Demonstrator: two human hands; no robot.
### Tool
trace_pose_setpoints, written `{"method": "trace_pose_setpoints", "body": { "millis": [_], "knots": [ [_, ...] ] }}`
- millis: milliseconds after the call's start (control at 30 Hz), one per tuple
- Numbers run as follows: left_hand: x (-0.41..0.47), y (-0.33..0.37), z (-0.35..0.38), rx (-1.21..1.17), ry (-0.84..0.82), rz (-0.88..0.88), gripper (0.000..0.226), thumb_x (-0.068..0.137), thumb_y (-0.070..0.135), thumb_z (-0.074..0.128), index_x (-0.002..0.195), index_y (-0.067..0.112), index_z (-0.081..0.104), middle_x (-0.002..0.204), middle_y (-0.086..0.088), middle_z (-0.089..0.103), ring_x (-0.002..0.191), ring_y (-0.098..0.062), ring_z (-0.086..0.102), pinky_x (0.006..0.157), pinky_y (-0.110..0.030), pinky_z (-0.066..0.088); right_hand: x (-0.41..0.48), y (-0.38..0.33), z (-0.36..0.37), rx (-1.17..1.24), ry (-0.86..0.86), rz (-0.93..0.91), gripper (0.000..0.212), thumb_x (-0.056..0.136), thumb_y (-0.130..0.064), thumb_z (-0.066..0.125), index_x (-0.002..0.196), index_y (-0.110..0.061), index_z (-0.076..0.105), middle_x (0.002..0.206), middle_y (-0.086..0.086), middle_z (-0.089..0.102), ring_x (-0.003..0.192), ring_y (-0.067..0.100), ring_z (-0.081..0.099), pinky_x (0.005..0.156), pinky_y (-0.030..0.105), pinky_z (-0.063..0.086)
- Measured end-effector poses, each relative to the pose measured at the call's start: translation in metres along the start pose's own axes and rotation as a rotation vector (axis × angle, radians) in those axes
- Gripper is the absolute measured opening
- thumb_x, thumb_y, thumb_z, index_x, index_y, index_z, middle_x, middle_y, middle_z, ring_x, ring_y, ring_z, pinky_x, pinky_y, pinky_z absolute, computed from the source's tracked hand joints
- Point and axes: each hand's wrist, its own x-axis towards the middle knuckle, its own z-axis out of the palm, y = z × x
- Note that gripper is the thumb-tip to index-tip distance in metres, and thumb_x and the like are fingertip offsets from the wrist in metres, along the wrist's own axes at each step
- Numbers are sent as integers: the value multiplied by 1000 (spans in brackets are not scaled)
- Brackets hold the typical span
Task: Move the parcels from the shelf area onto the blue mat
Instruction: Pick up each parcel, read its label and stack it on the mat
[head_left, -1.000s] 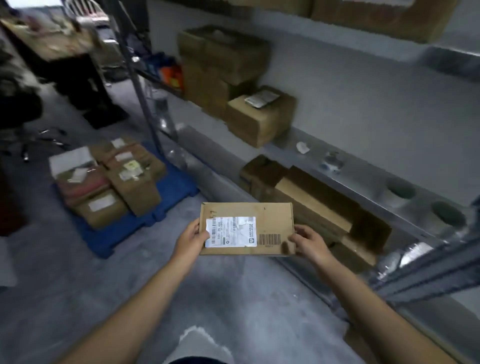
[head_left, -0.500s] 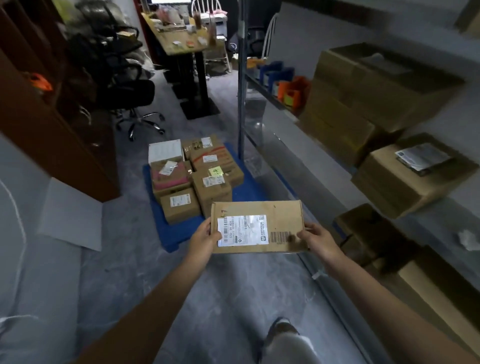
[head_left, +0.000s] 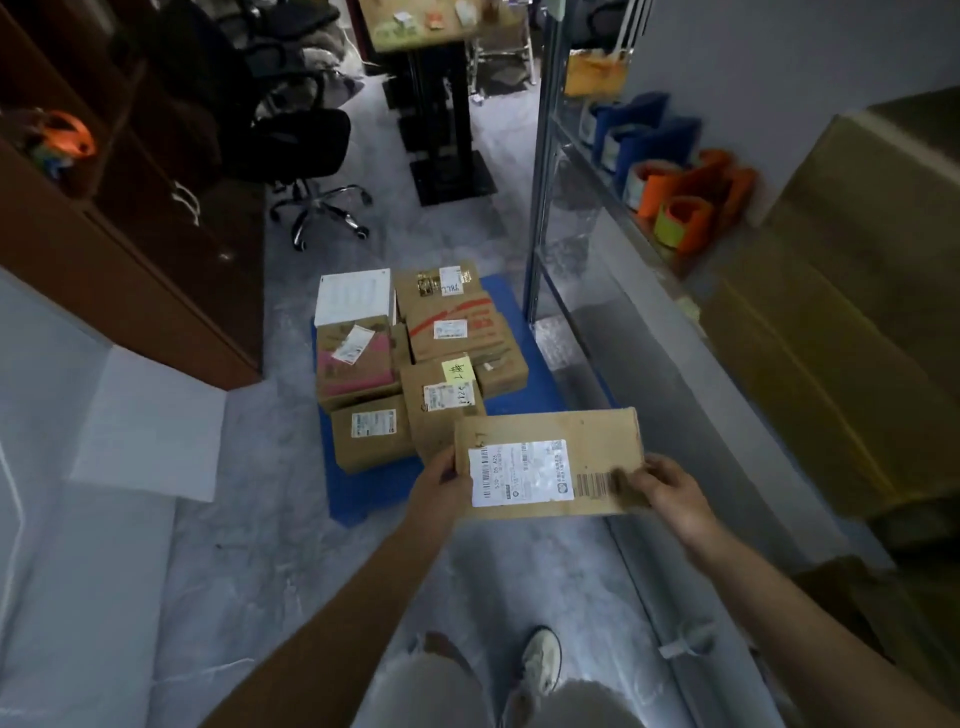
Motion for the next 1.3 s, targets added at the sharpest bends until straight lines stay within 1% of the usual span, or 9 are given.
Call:
{"method": "trace_pose_setpoints", "body": {
  "millis": [100,267,433,567,700,833,1100,1200,1300],
  "knots": [
    [49,13,20,12,44,-14,41,91,2,53,125,22,64,114,-2,70,104,-20,67,93,-43,54,56,-21,4,-54,-34,-10,31,91,-11,63,120,-8,53,117,10,60,91,12,58,72,19,44],
    [139,21,42,-23,70,-74,40,92,3,53,122,27,64,113,-2,70,102,-19,68,90,-42,57,158,-44,18,-151,-57,-1,47,89,-6,58,134,-7,49,134,18,50,128,32,45,108,51,37],
    [238,9,64,-53,43,-195,32,90,-6,49,120,3,58,113,-18,65,106,-32,64,92,-50,54,256,-57,37,-249,19,67,47,89,-2,60,135,-2,47,131,22,51,124,40,47,104,55,40],
    [318,-11,87,-3,50,-220,44,88,-6,52,129,7,47,127,-16,54,115,-31,56,99,-48,49,335,-47,67,-417,53,156,55,87,-5,61,138,-1,40,135,21,41,130,38,36,106,51,34],
    [384,-33,121,156,-4,-308,87,91,13,62,154,0,3,159,-14,9,139,-31,31,110,-37,36,402,-34,93,-480,53,259,74,87,-11,62,149,-9,21,148,17,26,136,34,26,110,48,28],
    [439,-62,144,214,-11,-398,102,90,21,63,152,4,-17,159,-14,2,143,-33,23,116,-40,28,463,-10,128,-475,77,289,86,86,-21,66,151,-15,11,153,13,14,141,34,16,112,53,25],
    [517,-110,175,427,341,-370,109,83,26,66,152,9,-17,157,-7,-8,143,-31,-2,118,-43,10,578,52,169,-327,-61,310,78,84,-20,67,149,-17,23,142,14,39,126,35,45,100,53,45],
    [539,-128,190,430,346,-404,102,86,27,65,153,5,-8,155,-10,4,138,-31,11,115,-40,22,614,66,166,-324,-64,306,62,88,-36,66,140,-12,40,128,16,56,108,32,61,85,45,55],
    [566,-151,190,294,352,-495,93,91,27,62,155,8,-2,159,-10,8,139,-32,23,109,-39,32,641,82,172,-348,-66,327,65,86,-33,67,140,-14,38,129,10,51,111,29,56,85,43,54]
  ]
}}
